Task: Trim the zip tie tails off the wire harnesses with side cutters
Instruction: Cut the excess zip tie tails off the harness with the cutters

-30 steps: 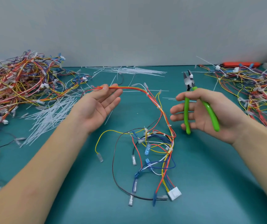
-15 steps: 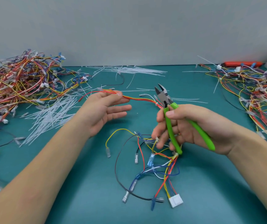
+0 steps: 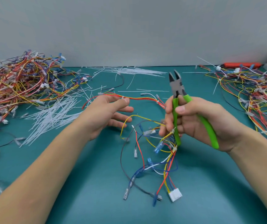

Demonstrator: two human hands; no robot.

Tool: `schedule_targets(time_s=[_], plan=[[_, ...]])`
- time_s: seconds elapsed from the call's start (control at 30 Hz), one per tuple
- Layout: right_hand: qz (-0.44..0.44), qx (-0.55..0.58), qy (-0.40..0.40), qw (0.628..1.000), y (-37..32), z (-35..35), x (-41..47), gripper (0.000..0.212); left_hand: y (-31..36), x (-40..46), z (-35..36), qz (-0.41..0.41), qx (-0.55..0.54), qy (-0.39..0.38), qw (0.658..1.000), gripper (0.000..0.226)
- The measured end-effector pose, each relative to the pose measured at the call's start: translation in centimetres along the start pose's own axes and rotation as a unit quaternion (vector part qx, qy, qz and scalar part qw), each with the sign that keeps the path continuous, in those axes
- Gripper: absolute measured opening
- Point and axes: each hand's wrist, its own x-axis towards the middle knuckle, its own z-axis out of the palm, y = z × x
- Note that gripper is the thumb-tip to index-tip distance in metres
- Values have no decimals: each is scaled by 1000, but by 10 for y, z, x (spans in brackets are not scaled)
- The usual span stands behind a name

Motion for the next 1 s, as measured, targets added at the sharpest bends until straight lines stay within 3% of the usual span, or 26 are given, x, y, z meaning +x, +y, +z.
schedule_targets(time_s=[0.13, 0.3, 0.47, 0.57, 0.7, 0.87, 1.0], plan=[[-24, 0, 36, 999, -2, -4, -1, 15, 2, -6, 5, -23, 75, -93, 993, 85], [-17, -14, 46, 999, 0, -7, 0, 18, 6, -13, 10, -1, 29, -221, 975, 67], [-8, 27, 24, 999, -8, -13, -4, 25, 1, -15, 8, 100, 122, -154, 975, 19], [-12, 59, 20, 998, -10, -15, -5, 24, 3, -15, 7, 91, 96, -151, 980, 24], [1, 38, 28, 999, -9, -16, -3, 28, 8, -15, 7, 64, 80, -167, 981, 50], [35, 3, 58, 998, -4, -18, -1, 21, 5, -18, 2, 79, 169, -227, 956, 35], [64, -27, 66, 995, 0, -17, 0, 25, 5, -17, 1, 93, 162, -186, 965, 19]])
